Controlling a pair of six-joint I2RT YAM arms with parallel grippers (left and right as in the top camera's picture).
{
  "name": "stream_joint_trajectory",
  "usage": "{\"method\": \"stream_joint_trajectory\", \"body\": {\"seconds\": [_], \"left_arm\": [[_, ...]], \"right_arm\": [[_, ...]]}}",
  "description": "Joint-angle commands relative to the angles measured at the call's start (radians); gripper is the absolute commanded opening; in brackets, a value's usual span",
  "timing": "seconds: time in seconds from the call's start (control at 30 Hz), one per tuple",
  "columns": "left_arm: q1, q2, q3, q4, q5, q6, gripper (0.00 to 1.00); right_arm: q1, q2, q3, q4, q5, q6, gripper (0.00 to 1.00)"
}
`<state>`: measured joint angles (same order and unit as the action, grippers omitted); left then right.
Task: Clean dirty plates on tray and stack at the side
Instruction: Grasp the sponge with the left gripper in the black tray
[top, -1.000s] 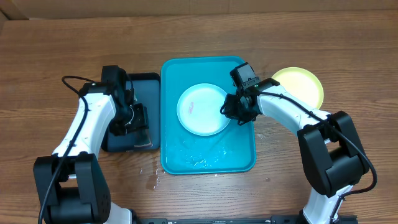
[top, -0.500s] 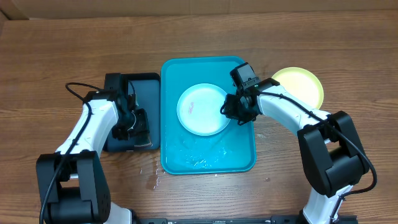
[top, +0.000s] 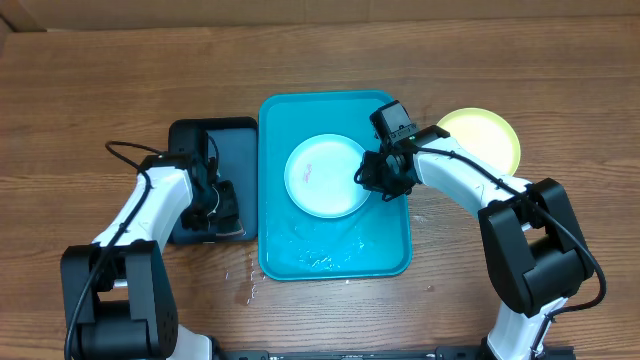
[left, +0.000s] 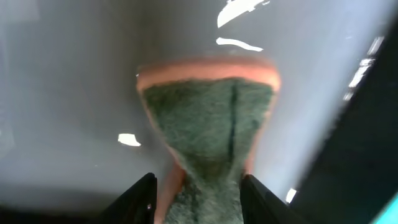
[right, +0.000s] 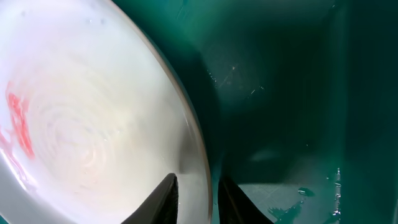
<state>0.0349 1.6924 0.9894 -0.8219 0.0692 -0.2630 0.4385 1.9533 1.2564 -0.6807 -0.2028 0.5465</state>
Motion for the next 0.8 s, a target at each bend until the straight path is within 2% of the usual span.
{"method": "stream_joint_trajectory", "body": {"seconds": [0.0, 0.1, 0.27, 0.4, 0.6, 0.7, 0.77], "left_arm": [[0.004, -0.017, -0.034, 0.025, -0.023, -0.03, 0.44], [0.004, -0.017, -0.046, 0.041, -0.016, -0.03, 0.35], [0.004, -0.017, -0.044, 0.042, 0.002, -0.029, 0.04], [0.006, -0.017, -0.024, 0.045, -0.003, 0.01, 0.04], [0.006, -0.019, 0.1, 0.014, -0.002, 0.161, 0.04], [0.006, -0.019, 0.171, 0.003, -0.002, 0.223, 0.04], [0.005, -0.019, 0.196, 0.007, -0.002, 0.243, 0.04]], "right_arm": [[0.0, -0.018, 0.008, 0.005, -0.001, -0.004, 0.24], [0.0, -0.018, 0.008, 0.006, -0.001, -0.004, 0.24], [0.0, -0.018, 0.008, 0.006, -0.001, -0.004, 0.24], [0.0, -0.018, 0.008, 0.006, -0.001, -0.004, 0.24], [0.0, -0.018, 0.008, 0.007, -0.001, -0.004, 0.24], [0.0, -0.018, 0.008, 0.018, -0.001, -0.004, 0.36], [0.0, -0.018, 0.008, 0.021, -0.001, -0.004, 0.4]]}}
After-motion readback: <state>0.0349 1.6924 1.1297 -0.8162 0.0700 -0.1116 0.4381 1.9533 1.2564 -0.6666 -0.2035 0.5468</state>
